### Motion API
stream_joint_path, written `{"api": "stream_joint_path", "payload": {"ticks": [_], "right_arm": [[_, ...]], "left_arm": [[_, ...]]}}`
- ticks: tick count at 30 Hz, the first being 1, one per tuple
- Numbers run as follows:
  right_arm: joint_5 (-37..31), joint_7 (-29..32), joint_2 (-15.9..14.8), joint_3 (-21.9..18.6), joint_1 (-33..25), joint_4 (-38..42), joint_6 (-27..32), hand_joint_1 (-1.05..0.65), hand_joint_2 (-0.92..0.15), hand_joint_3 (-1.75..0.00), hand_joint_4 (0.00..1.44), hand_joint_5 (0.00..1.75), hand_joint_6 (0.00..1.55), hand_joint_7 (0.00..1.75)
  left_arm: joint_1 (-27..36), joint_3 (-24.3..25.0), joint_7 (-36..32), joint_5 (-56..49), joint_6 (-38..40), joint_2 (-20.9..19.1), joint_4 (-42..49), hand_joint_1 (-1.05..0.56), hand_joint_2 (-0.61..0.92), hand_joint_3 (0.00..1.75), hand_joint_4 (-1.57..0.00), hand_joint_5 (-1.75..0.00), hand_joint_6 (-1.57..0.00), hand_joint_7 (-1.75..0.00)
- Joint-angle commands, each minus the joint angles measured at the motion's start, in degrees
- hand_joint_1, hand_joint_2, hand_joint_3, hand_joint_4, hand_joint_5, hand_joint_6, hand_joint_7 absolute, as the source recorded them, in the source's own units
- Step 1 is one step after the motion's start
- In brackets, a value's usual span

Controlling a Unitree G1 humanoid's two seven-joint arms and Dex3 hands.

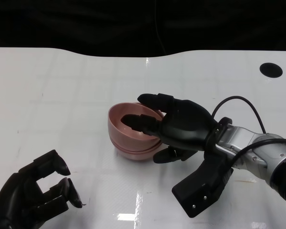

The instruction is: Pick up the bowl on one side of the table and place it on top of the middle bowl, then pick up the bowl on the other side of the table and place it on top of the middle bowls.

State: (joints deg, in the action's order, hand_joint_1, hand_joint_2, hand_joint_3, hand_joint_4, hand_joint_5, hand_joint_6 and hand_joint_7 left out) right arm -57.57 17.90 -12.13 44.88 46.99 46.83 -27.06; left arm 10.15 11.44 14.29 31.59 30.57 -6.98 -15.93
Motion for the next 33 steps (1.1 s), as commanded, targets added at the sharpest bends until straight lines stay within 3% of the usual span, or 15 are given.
{"api": "stream_joint_path", "payload": {"ticks": [1, 11, 15, 16, 19, 21, 24, 33], "right_arm": [[-0.86, -0.39, -0.66, 0.47, -0.90, 0.96, 2.10, -1.03, -0.92, -0.76, 0.00, 0.00, 0.02, 0.00], [-0.64, 0.80, 0.29, 0.87, -0.37, 7.00, 3.53, -1.01, -0.92, -0.74, 0.00, 0.00, 0.02, 0.01], [0.09, 4.86, -0.24, 0.09, -0.53, 8.44, 0.75, -0.97, -0.92, -0.67, 0.00, 0.00, 0.03, 0.01], [0.71, 8.54, -0.57, -0.80, -1.22, 7.86, -0.79, -0.95, -0.92, -0.65, 0.00, 0.00, 0.03, 0.01], [2.09, 17.89, -1.20, -2.95, -2.76, 6.68, -4.30, -0.77, -0.92, -0.46, 0.23, 0.10, 0.34, 0.10], [2.86, 21.72, -1.98, -4.12, -3.32, 6.12, -6.56, -0.72, -0.92, -0.40, 0.35, 0.14, 0.44, 0.12], [3.77, 23.61, -2.91, -5.37, -3.81, 5.63, -8.84, -0.65, -0.92, -0.36, 0.49, 0.19, 0.53, 0.11], [12.84, 27.51, -8.82, -16.59, -14.23, -3.88, -16.60, -0.31, -0.92, -0.13, 0.91, 0.37, 0.86, 0.14]], "left_arm": [[0.35, 0.30, -0.32, -0.34, 0.04, -0.76, -0.91, 0.18, 0.92, 1.31, -0.89, -1.75, -0.69, -1.75], [0.42, 0.48, -0.41, 0.33, 0.40, -0.48, -0.81, 0.18, 0.91, 1.32, -0.89, -1.75, -0.69, -1.75], [0.51, 0.51, -0.03, 0.30, -0.06, -0.48, -0.53, 0.18, 0.90, 1.33, -0.89, -1.75, -0.69, -1.75], [0.54, 0.42, -0.15, 0.11, -0.14, -0.48, -0.63, 0.18, 0.90, 1.33, -0.89, -1.75, -0.69, -1.75], [0.52, 0.23, -0.13, -0.23, -0.53, -0.49, -0.72, 0.17, 0.90, 1.33, -0.89, -1.75, -0.69, -1.75], [0.44, 0.20, -0.04, -0.21, -0.52, -0.56, -0.77, 0.17, 0.90, 1.33, -0.89, -1.75, -0.69, -1.75], [0.44, 0.20, 0.32, -0.16, -0.83, -0.65, -0.61, 0.17, 0.90, 1.33, -0.90, -1.75, -0.70, -1.75], [0.29, 0.70, -0.08, 0.31, 0.28, -1.09, -0.83, 0.17, 0.90, 1.33, -0.90, -1.75, -0.70, -1.75]]}}
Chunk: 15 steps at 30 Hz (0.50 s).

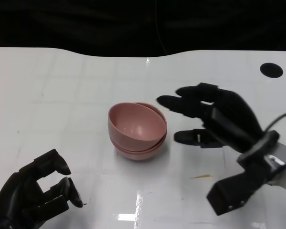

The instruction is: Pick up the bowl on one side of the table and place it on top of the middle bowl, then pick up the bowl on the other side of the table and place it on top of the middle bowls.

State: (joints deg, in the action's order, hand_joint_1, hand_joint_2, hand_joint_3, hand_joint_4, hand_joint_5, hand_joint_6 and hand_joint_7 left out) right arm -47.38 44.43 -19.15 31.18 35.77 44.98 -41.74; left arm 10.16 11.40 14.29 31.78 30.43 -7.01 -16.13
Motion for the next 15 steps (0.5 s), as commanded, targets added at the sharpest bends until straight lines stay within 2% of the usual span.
{"api": "stream_joint_path", "payload": {"ticks": [1, 4, 6, 9, 12, 13, 14, 15], "right_arm": [[3.91, 1.16, -1.91, -4.15, -4.48, -2.67, -2.78, -0.30, -0.92, -0.13, 0.93, 0.38, 0.88, 0.14], [9.52, -1.58, -1.21, -7.91, -9.15, -4.41, -4.36, -0.23, -0.91, -0.09, 0.89, 0.56, 1.00, 0.10], [14.00, -4.30, -0.30, -10.23, -12.22, -5.55, -5.48, -0.17, -0.90, -0.09, 0.89, 0.59, 1.05, 0.09], [16.75, -5.10, 0.87, -13.20, -15.83, -7.35, -6.03, -0.10, -0.90, -0.09, 0.93, 0.60, 1.08, 0.09], [19.46, -5.20, 2.42, -16.36, -18.98, -7.48, -7.74, 0.03, -0.89, -0.27, 1.03, 0.71, 1.19, 0.09], [21.27, -6.73, 2.76, -17.22, -20.21, -7.65, -8.00, 0.02, -0.88, -0.33, 1.00, 0.86, 1.22, 0.08], [23.55, -8.84, 3.18, -18.02, -21.62, -8.17, -7.82, 0.01, -0.81, -0.50, 0.95, 1.23, 1.28, 0.11], [25.49, -10.92, 3.52, -18.65, -22.79, -8.82, -7.48, 0.00, -0.73, -0.66, 0.93, 1.37, 1.29, 0.17]], "left_arm": [[0.29, 0.72, -0.12, 0.01, 0.43, -1.12, -0.72, 0.17, 0.89, 1.33, -0.90, -1.75, -0.70, -1.75], [0.38, 0.70, -0.34, -0.11, 0.44, -0.97, -1.07, 0.17, 0.89, 1.34, -0.90, -1.75, -0.70, -1.75], [0.41, 0.71, -0.11, 0.09, 0.37, -0.89, -1.17, 0.18, 0.89, 1.35, -0.90, -1.75, -0.69, -1.75], [0.46, 0.76, 0.00, 0.25, 0.36, -0.82, -1.27, 0.18, 0.89, 1.36, -0.90, -1.75, -0.69, -1.75], [0.40, 0.91, -0.18, 0.27, 0.44, -0.77, -1.20, 0.18, 0.90, 1.36, -0.90, -1.75, -0.69, -1.75], [0.34, 1.01, -0.39, 0.38, 0.66, -0.71, -1.27, 0.18, 0.90, 1.36, -0.90, -1.75, -0.69, -1.75], [0.27, 1.14, -0.40, 0.55, 0.81, -0.71, -1.23, 0.17, 0.90, 1.35, -0.90, -1.75, -0.69, -1.75], [0.21, 1.24, -0.34, 0.67, 0.90, -0.73, -1.18, 0.17, 0.90, 1.35, -0.89, -1.75, -0.69, -1.75]]}}
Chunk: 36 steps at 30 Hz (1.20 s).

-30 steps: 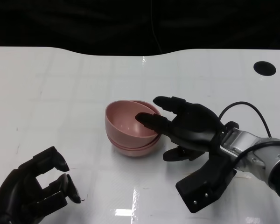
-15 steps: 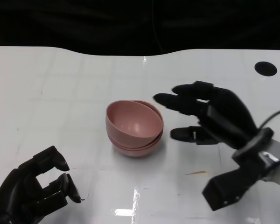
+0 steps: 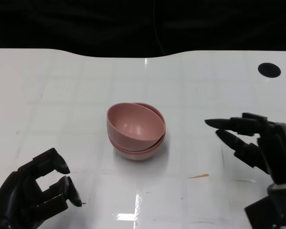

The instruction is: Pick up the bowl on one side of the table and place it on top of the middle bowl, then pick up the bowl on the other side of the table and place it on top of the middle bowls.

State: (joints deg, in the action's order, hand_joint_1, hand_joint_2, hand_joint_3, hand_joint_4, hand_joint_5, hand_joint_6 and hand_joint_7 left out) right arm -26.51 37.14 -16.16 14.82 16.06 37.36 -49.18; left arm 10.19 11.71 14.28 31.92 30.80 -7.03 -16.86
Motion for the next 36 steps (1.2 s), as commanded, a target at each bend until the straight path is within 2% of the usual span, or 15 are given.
{"api": "stream_joint_path", "payload": {"ticks": [1, 2, 3, 5, 8, 12, 13, 17, 18, 21, 28, 31, 33, 36], "right_arm": [[7.31, -6.39, 0.99, -2.85, -4.57, -2.08, 0.38, 0.00, -0.68, -0.78, 0.92, 1.45, 1.27, 0.26], [9.46, -8.72, 1.37, -3.39, -6.14, -3.01, 0.95, 0.00, -0.61, -0.89, 0.95, 1.45, 1.18, 0.49], [10.85, -10.46, 1.69, -3.88, -7.49, -3.81, 1.42, 0.00, -0.59, -0.94, 0.96, 1.43, 1.11, 0.64], [12.45, -12.98, 2.41, -4.93, -9.86, -5.38, 2.22, 0.00, -0.56, -0.98, 0.98, 1.38, 1.05, 0.78], [19.84, -19.57, 4.97, -6.03, -15.49, -11.44, 7.79, -0.06, -0.63, -0.91, 1.02, 1.23, 1.05, 0.81], [35.63, -31.97, 8.28, -6.88, -21.40, -22.18, 20.11, -0.07, -0.70, -0.88, 1.02, 1.21, 1.03, 0.81], [39.36, -35.04, 8.92, -7.38, -22.03, -23.69, 22.69, -0.06, -0.70, -0.90, 1.02, 1.24, 1.03, 0.82], [48.70, -43.94, 10.92, -9.94, -23.13, -26.55, 29.96, -0.05, -0.58, -1.15, 0.92, 1.50, 0.93, 1.07], [50.22, -45.52, 11.34, -10.58, -23.33, -26.97, 31.59, -0.05, -0.55, -1.17, 0.89, 1.62, 0.86, 1.26], [53.49, -50.40, 12.58, -12.40, -23.47, -26.72, 34.36, -0.05, -0.51, -1.19, 0.87, 1.70, 0.78, 1.45], [52.71, -53.67, 14.67, -15.22, -23.66, -27.08, 36.67, -0.06, -0.51, -1.17, 0.86, 1.72, 0.76, 1.50], [52.75, -54.74, 15.48, -16.00, -23.88, -27.37, 37.30, -0.06, -0.50, -1.15, 0.87, 1.66, 0.78, 1.44], [52.99, -55.85, 15.95, -16.61, -23.79, -27.28, 37.17, -0.07, -0.54, -1.07, 0.86, 1.60, 0.76, 1.38], [53.42, -56.70, 17.06, -17.75, -23.58, -27.31, 36.90, -0.07, -0.56, -1.04, 0.87, 1.60, 0.76, 1.41]], "left_arm": [[0.10, 1.02, -0.30, 0.53, 0.57, -0.78, -0.36, 0.17, 0.90, 1.35, -0.89, -1.75, -0.68, -1.75], [0.01, 1.17, -0.25, 0.58, 0.62, -0.81, -0.20, 0.17, 0.90, 1.34, -0.89, -1.75, -0.68, -1.75], [-0.07, 1.32, -0.11, 0.60, 0.57, -0.89, 0.01, 0.17, 0.90, 1.34, -0.89, -1.75, -0.68, -1.75], [-0.15, 1.53, 0.21, 0.59, 0.40, -1.04, 0.27, 0.17, 0.90, 1.34, -0.89, -1.75, -0.68, -1.75], [-0.23, 1.69, 1.03, 0.15, -0.37, -1.42, 0.95, 0.18, 0.91, 1.33, -0.89, -1.75, -0.68, -1.75], [-0.22, 1.74, 1.73, -0.50, -1.19, -1.80, 1.57, 0.18, 0.91, 1.32, -0.89, -1.75, -0.67, -1.75], [-0.21, 1.72, 1.63, -0.60, -1.20, -1.82, 1.56, 0.17, 0.92, 1.31, -0.89, -1.75, -0.67, -1.75], [-0.25, 1.69, 1.98, -0.45, -1.30, -2.03, 1.78, 0.17, 0.92, 1.31, -0.90, -1.75, -0.68, -1.75], [-0.28, 1.72, 2.30, -0.30, -1.38, -2.09, 1.95, 0.17, 0.92, 1.31, -0.90, -1.75, -0.68, -1.75], [-0.30, 1.61, 2.15, -0.73, -1.82, -2.05, 2.07, 0.16, 0.90, 1.30, -0.90, -1.75, -0.68, -1.75], [-0.35, 1.62, 2.26, -0.73, -2.42, -1.91, 2.49, 0.16, 0.89, 1.31, -0.90, -1.75, -0.68, -1.75], [-0.40, 1.97, 2.56, -0.29, -3.10, -1.41, 3.05, 0.15, 0.89, 1.33, -0.90, -1.75, -0.69, -1.75], [-0.37, 2.19, 2.76, 0.05, -3.79, -1.07, 3.42, 0.15, 0.89, 1.34, -0.91, -1.75, -0.70, -1.75], [-0.47, 2.41, 2.58, 0.74, -3.64, -0.82, 3.60, 0.14, 0.89, 1.34, -0.91, -1.75, -0.70, -1.75]]}}
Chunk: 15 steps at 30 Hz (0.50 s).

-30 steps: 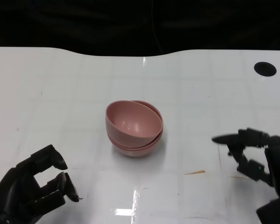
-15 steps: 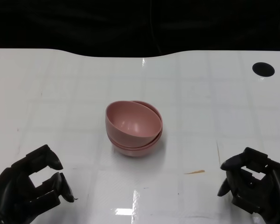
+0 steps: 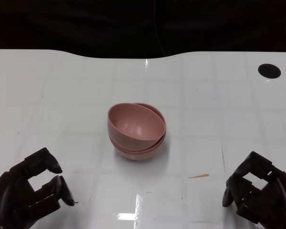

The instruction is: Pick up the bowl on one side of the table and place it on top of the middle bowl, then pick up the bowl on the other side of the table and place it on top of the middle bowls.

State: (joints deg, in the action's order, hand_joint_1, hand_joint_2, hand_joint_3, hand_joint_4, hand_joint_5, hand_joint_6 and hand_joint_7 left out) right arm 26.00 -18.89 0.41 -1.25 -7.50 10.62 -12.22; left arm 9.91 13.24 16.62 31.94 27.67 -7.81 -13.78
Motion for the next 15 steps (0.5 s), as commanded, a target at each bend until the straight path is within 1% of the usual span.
{"api": "stream_joint_path", "payload": {"ticks": [1, 4, 9, 13, 15], "right_arm": [[1.09, -0.95, 0.87, -2.07, 0.06, -0.53, -0.16, -0.07, -0.57, -1.04, 0.87, 1.61, 0.75, 1.42], [0.99, -1.74, 1.62, -2.95, 0.25, -0.35, -0.26, -0.06, -0.57, -1.05, 0.88, 1.63, 0.75, 1.44], [0.34, -2.83, 2.54, -4.04, 0.58, 0.20, -0.84, -0.07, -0.57, -1.09, 0.85, 1.73, 0.73, 1.51], [-0.03, -3.23, 2.93, -4.53, 0.65, 0.25, -0.77, -0.07, -0.57, -1.10, 0.85, 1.75, 0.72, 1.53], [-0.65, -2.50, 3.25, -4.59, 0.53, -0.03, -0.67, -0.07, -0.58, -1.10, 0.85, 1.75, 0.72, 1.54]], "left_arm": [[-0.20, 0.96, 0.20, 0.91, -0.42, 0.05, 0.54, 0.14, 0.89, 1.34, -0.91, -1.75, -0.70, -1.75], [-0.18, 1.01, 0.27, 0.73, -0.74, 0.18, 0.68, 0.13, 0.89, 1.34, -0.91, -1.75, -0.71, -1.75], [-0.27, 1.12, 0.03, 0.45, -0.98, 0.31, 0.90, 0.13, 0.87, 1.34, -0.91, -1.75, -0.71, -1.75], [-0.30, 1.16, 0.01, 0.45, -0.93, 0.33, 0.91, 0.13, 0.87, 1.34, -0.91, -1.75, -0.71, -1.75], [-0.38, 1.09, 0.58, 0.28, -1.49, 0.20, 1.46, 0.13, 0.87, 1.34, -0.91, -1.75, -0.71, -1.75]]}}
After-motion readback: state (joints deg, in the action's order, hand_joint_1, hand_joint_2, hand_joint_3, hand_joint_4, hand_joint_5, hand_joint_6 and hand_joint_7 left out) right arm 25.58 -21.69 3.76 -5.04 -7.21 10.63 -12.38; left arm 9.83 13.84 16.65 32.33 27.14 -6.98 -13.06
